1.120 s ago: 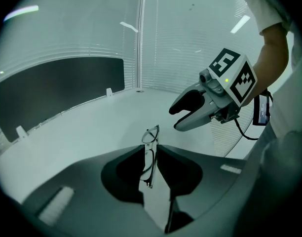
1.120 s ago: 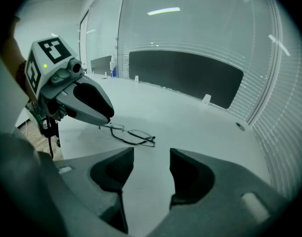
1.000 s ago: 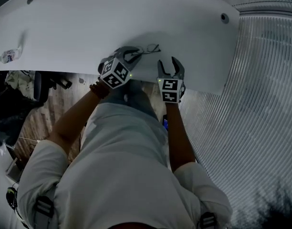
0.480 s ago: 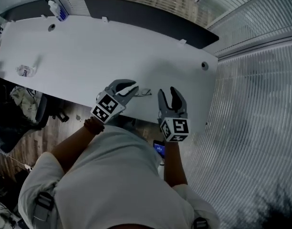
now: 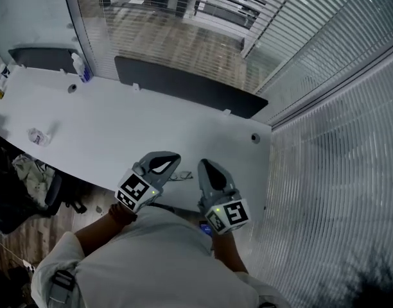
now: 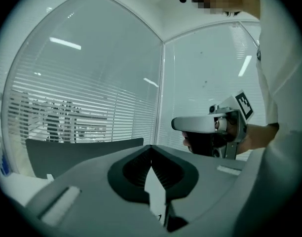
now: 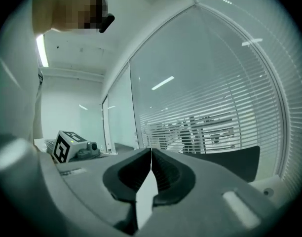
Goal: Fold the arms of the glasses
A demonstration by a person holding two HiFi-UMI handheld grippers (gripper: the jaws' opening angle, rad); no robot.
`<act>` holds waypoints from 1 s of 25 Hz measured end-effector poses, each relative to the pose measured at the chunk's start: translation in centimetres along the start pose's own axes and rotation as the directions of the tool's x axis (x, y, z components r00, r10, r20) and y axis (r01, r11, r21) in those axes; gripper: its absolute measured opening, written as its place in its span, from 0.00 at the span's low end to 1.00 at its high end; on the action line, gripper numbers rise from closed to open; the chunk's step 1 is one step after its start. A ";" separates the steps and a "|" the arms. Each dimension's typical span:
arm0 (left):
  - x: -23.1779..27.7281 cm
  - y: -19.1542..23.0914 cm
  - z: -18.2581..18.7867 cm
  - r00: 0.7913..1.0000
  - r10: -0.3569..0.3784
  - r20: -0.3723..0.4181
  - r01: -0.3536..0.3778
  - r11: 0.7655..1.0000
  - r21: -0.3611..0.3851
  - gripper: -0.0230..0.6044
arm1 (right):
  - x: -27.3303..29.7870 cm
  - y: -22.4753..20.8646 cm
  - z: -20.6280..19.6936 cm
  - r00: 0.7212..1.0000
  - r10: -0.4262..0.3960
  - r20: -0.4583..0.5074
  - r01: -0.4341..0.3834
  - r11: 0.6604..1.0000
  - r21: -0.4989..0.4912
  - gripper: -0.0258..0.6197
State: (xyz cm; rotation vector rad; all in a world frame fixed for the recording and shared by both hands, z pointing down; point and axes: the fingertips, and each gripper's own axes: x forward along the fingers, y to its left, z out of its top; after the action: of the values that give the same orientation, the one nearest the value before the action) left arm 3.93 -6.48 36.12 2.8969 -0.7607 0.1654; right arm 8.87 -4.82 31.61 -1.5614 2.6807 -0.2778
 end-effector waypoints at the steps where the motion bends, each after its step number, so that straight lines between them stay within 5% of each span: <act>1: -0.1 -0.1 0.2 1.000 0.000 0.015 0.001 1.000 -0.021 0.04 | -0.1 0.3 0.2 1.000 0.009 0.003 -0.009 1.000 0.000 0.04; 6: -0.1 -0.8 1.9 0.998 -0.013 0.069 0.020 0.995 -0.096 0.04 | -0.2 1.1 1.5 0.998 0.043 0.034 -0.044 0.999 0.026 0.04; 14: -0.2 -2.5 3.0 0.993 -0.043 0.108 0.053 0.995 -0.090 0.04 | -0.8 2.7 2.3 0.991 0.102 0.084 -0.098 0.994 -0.048 0.04; 25: -0.7 -3.3 4.0 0.993 -0.038 0.114 0.051 0.993 -0.110 0.04 | -1.2 2.9 2.9 0.993 0.097 0.074 -0.096 0.995 -0.009 0.04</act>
State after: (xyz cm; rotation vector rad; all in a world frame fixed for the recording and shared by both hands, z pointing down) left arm 5.21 -3.99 31.76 2.8318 -0.6974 -0.0437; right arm 7.32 -2.83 28.23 -1.4085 2.6915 -0.2056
